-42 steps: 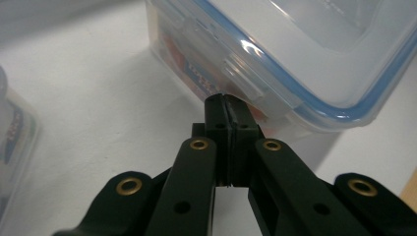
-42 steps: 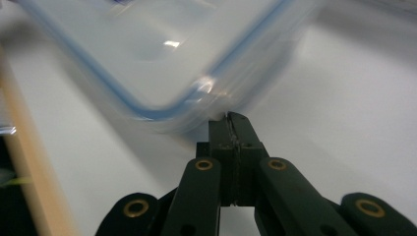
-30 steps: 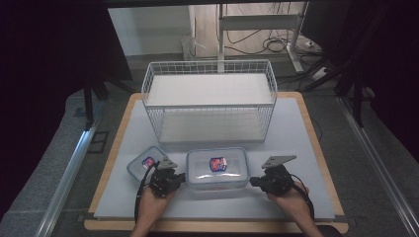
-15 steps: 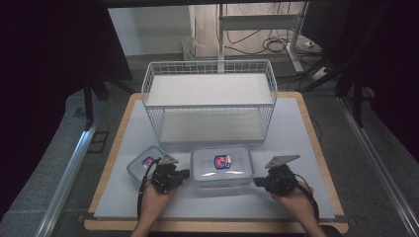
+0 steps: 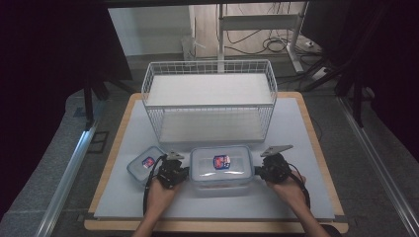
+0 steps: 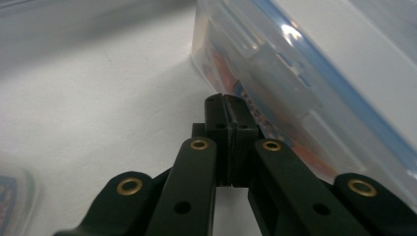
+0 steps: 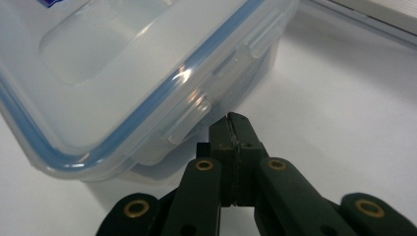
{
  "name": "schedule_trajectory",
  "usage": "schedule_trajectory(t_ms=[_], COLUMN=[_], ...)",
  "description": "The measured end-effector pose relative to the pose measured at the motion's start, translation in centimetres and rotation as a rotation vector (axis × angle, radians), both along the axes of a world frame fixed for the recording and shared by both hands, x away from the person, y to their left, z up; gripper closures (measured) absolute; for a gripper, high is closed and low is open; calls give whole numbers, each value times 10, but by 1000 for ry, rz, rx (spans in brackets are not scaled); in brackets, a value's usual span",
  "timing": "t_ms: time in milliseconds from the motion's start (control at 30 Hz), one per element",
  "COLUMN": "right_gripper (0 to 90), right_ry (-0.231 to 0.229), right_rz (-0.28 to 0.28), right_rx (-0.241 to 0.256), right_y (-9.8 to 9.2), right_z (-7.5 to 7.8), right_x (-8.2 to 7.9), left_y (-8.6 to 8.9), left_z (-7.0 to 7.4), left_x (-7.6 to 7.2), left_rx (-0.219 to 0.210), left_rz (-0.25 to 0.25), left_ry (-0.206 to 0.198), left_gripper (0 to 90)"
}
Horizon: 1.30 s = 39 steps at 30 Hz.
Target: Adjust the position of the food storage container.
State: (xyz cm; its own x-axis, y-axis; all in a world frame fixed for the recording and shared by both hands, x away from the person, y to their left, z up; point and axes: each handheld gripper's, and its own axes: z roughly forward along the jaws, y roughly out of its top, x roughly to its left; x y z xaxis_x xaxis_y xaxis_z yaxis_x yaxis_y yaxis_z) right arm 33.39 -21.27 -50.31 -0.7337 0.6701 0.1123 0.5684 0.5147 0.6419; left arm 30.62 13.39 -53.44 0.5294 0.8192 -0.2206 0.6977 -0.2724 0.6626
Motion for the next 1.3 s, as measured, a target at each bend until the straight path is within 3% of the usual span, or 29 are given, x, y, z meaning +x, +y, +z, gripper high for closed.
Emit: schedule_trajectory(t_ms=[233,633,667,700,733,767,800,867,900,933,967,1000,1033,1167,1300], right_gripper=[900,900,889,869,869,821,821,660,660,588,455,455,376,282,240], right_ry=[10,-6,3,2,2,-11,-11,-30,-30,-38,-50,-50,-56,-75,-88], right_rz=[37,22,28,26,26,13,13,-15,-15,-19,-33,-33,-45,-45,-39], right_rx=[-49,-46,-34,-31,-31,-14,-14,33,33,49,69,69,79,91,85], right_y=[6,2,0,-2,-2,-9,-9,-25,-25,-31,-41,-41,-46,-48,-45], right_z=[-2,-2,-2,-1,-1,3,3,9,9,10,10,10,9,9,8], right_x=[-19,-14,-14,-14,-14,-15,-15,-16,-16,-16,-17,-17,-16,-15,-15], left_y=[3,5,6,8,8,13,13,26,26,30,33,33,35,42,40], left_z=[4,8,9,11,11,15,15,21,21,24,25,25,25,18,19], left_x=[-7,-20,-20,-24,-24,-31,-31,-43,-43,-47,-51,-51,-52,-50,-49], left_rx=[-1,-49,-50,-21,-21,10,10,43,43,45,33,33,28,5,9], left_rz=[1,-31,-39,-29,-29,-13,-13,-23,-23,-42,-73,-73,-78,-76,-71], left_ry=[2,10,11,-13,-13,-51,-51,-140,-140,-169,-187,-187,-186,-131,-131], left_gripper=[900,900,879,824,769,693,637,463,397,397,277,252,231,173,142])
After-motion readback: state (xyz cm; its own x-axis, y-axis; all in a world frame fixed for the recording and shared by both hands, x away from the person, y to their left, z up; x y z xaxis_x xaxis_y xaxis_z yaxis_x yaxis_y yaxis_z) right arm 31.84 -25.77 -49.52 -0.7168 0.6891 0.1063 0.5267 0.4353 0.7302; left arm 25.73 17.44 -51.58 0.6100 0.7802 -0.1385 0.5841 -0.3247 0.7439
